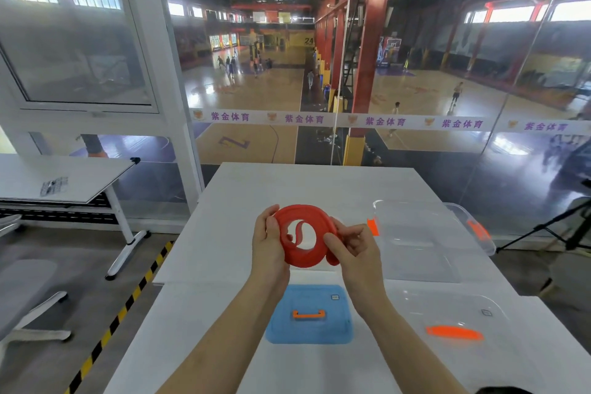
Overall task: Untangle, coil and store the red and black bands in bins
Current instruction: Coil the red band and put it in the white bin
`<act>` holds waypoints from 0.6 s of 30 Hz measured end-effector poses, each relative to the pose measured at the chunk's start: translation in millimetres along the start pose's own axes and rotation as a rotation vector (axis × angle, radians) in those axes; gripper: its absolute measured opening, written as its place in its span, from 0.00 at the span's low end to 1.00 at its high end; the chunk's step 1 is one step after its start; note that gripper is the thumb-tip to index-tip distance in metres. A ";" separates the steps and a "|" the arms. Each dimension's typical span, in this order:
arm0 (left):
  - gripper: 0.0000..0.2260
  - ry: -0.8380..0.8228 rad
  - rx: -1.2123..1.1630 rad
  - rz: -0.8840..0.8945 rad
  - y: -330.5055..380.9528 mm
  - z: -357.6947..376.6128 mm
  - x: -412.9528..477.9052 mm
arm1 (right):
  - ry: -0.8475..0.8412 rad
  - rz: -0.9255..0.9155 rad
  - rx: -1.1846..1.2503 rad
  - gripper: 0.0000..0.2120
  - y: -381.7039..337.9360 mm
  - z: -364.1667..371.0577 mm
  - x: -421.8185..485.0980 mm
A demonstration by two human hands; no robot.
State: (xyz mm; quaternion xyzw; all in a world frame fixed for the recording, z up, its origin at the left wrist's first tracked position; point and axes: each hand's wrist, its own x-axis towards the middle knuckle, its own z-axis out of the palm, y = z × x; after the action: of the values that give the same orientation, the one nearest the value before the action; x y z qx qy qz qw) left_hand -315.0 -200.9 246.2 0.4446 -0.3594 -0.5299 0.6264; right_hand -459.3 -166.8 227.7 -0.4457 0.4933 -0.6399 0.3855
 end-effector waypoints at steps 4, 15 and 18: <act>0.13 0.034 -0.047 0.003 -2.8 -3.8 3.7 | 0.030 0.012 0.013 0.10 6.0 8.2 -3.8; 0.13 -0.004 -0.064 -0.007 -24.8 -12.0 16.7 | 0.113 0.058 0.015 0.14 16.5 14.2 -2.3; 0.13 0.000 -0.068 -0.015 -29.7 -4.4 24.8 | 0.132 0.067 0.039 0.14 22.5 13.9 6.2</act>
State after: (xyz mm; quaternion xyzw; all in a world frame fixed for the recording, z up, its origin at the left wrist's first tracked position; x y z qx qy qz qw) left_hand -316.7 -225.7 216.2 0.4258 -0.3380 -0.5465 0.6371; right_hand -446.8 -181.5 208.6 -0.3784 0.5195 -0.6642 0.3819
